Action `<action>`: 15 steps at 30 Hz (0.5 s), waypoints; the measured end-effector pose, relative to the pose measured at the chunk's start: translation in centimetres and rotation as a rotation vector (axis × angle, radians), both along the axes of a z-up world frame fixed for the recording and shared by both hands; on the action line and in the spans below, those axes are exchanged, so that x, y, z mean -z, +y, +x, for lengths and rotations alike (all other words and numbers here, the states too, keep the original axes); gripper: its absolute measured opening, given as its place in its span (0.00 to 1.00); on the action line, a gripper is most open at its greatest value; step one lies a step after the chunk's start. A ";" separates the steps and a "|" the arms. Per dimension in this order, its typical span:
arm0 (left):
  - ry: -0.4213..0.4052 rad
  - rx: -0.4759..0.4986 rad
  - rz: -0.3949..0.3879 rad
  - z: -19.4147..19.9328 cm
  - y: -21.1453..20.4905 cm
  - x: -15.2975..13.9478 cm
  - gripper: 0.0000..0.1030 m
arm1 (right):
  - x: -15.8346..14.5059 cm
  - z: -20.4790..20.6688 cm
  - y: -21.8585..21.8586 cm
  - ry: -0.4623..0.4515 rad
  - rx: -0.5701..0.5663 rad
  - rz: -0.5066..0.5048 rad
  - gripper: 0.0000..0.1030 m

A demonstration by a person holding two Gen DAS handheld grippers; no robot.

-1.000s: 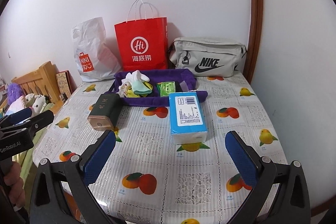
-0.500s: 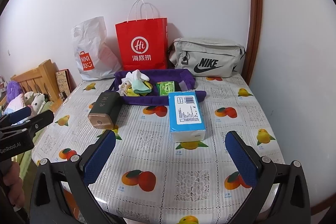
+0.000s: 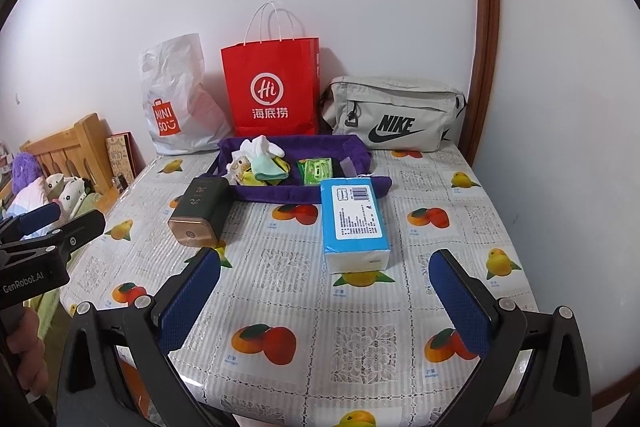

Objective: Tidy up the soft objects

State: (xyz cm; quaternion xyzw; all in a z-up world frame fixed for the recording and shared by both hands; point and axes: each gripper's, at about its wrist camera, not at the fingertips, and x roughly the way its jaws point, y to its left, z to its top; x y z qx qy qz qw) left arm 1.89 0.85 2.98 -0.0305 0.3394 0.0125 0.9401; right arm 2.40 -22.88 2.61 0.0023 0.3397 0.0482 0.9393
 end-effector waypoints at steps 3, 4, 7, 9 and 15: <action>-0.001 -0.001 0.001 -0.2 0.1 -0.1 0.94 | 0.0 0.0 0.0 0.002 0.000 0.000 1.00; 0.000 -0.001 0.001 -0.1 0.0 -0.1 0.94 | 0.0 0.0 0.0 0.002 0.000 0.000 1.00; -0.002 0.000 0.001 -0.2 0.1 -0.3 0.94 | -0.1 -0.1 -0.1 0.002 0.003 0.003 1.00; -0.003 0.000 0.001 -0.2 0.2 -0.4 0.94 | -0.1 -0.1 -0.1 0.001 0.002 0.001 1.00; -0.003 0.000 0.002 -0.2 0.1 -0.3 0.94 | 0.0 -0.1 -0.2 0.000 0.003 0.000 1.00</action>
